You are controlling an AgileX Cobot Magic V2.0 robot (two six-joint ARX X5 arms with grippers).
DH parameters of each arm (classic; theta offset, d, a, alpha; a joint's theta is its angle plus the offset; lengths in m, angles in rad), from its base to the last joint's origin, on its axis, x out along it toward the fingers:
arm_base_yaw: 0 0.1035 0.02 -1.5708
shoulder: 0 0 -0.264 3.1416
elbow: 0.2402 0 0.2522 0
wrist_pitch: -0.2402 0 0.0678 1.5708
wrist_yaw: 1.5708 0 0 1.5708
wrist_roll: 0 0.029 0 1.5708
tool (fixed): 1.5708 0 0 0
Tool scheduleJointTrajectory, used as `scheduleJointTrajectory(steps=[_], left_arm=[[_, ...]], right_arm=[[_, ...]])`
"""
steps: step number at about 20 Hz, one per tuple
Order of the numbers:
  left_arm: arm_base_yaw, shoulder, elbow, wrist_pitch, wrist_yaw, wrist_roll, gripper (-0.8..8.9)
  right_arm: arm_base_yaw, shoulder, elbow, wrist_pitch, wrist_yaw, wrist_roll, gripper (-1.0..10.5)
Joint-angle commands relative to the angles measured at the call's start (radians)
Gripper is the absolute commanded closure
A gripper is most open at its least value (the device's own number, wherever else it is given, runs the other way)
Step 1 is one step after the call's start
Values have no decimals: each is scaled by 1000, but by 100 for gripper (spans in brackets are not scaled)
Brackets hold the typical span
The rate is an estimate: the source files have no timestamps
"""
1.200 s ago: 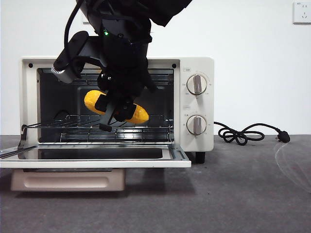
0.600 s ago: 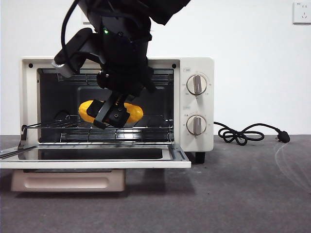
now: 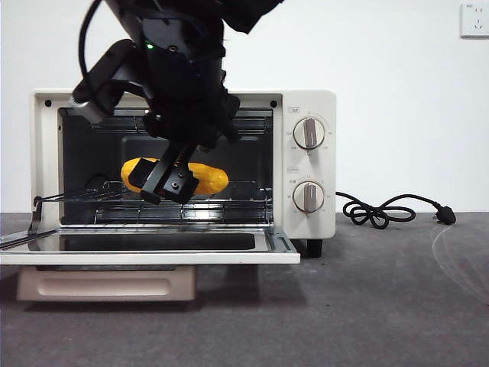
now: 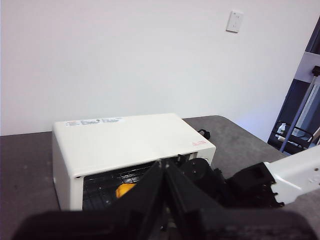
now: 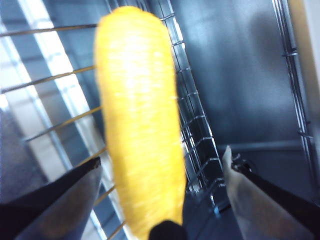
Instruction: Take the corn from the table,put the corn in the oven
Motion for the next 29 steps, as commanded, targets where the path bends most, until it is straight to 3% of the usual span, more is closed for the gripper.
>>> scheduleJointTrajectory(steps=[1,16,23,29], left_arm=[[-2,-5,-2,-8,-24,-10,819],[-2,-5,-2,-68,-31,-10,819],[-2,-1,-5,-109,-162,-10,819],[-2,14,-7,-138,-323,-9,819]], right_arm=[[30,4,-5,11,25,14,540],[201,-56,-5,45,230,35,541],[343,-170,-5,32,273,42,542],[506,-315,-5,-78,277,127,559]])
